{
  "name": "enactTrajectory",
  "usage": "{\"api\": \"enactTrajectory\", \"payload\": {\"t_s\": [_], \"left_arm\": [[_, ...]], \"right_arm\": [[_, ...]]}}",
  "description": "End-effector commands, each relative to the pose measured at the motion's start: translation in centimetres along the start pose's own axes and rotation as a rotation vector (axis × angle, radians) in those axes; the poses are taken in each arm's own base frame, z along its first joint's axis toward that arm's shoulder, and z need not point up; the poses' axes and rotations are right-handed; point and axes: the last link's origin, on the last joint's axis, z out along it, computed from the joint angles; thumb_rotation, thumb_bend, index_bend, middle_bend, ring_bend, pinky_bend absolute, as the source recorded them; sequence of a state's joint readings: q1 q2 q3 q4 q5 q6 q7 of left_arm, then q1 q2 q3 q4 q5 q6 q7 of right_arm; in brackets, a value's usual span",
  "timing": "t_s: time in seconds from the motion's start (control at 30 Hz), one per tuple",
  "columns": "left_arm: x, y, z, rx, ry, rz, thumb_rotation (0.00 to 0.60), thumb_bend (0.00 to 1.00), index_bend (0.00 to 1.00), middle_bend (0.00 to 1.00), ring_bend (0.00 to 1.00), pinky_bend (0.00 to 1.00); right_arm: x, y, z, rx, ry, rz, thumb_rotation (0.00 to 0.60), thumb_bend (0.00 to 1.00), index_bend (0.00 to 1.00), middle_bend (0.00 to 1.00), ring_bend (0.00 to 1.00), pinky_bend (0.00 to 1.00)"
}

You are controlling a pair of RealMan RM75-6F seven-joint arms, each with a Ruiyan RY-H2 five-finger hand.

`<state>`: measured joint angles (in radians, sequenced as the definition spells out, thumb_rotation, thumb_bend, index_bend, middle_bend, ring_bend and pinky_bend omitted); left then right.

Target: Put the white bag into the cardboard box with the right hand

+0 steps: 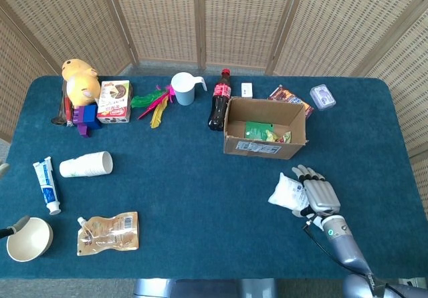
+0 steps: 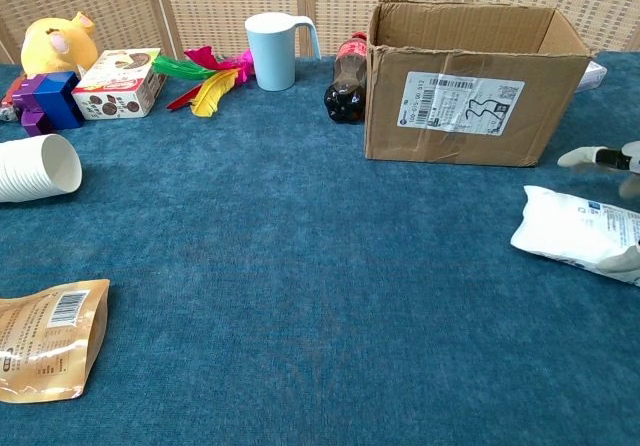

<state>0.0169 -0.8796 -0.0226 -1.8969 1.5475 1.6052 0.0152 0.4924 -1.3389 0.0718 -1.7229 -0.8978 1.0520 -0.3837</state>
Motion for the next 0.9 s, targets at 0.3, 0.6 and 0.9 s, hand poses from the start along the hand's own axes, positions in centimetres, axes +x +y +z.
{"api": "enactTrajectory", "payload": {"t_s": [0.3, 0.6, 0.9], "left_arm": [[-0.2, 0.1, 0.1, 0.002, -0.009, 0.001, 0.600, 0.07, 0.06, 0.00, 0.00, 0.00], [-0.1, 0.0, 0.1, 0.004, -0.009, -0.004, 0.600, 0.07, 0.06, 0.00, 0.00, 0.00], [-0.3, 0.2, 0.0, -0.003, -0.015, 0.006, 0.600, 0.07, 0.06, 0.00, 0.00, 0.00]], "right_arm": [[1.1, 0.1, -2.6, 0.066, 0.136, -0.007, 0.600, 0.59, 0.59, 0.63, 0.62, 0.76], [11.5, -2.9, -7.0, 0.196, 0.463, -0.059, 0.600, 0.59, 0.61, 0.64, 0.63, 0.76], [19.3, -7.1, -2.8, 0.304, 0.532, -0.173, 0.600, 0.59, 0.62, 0.64, 0.63, 0.76]]}}
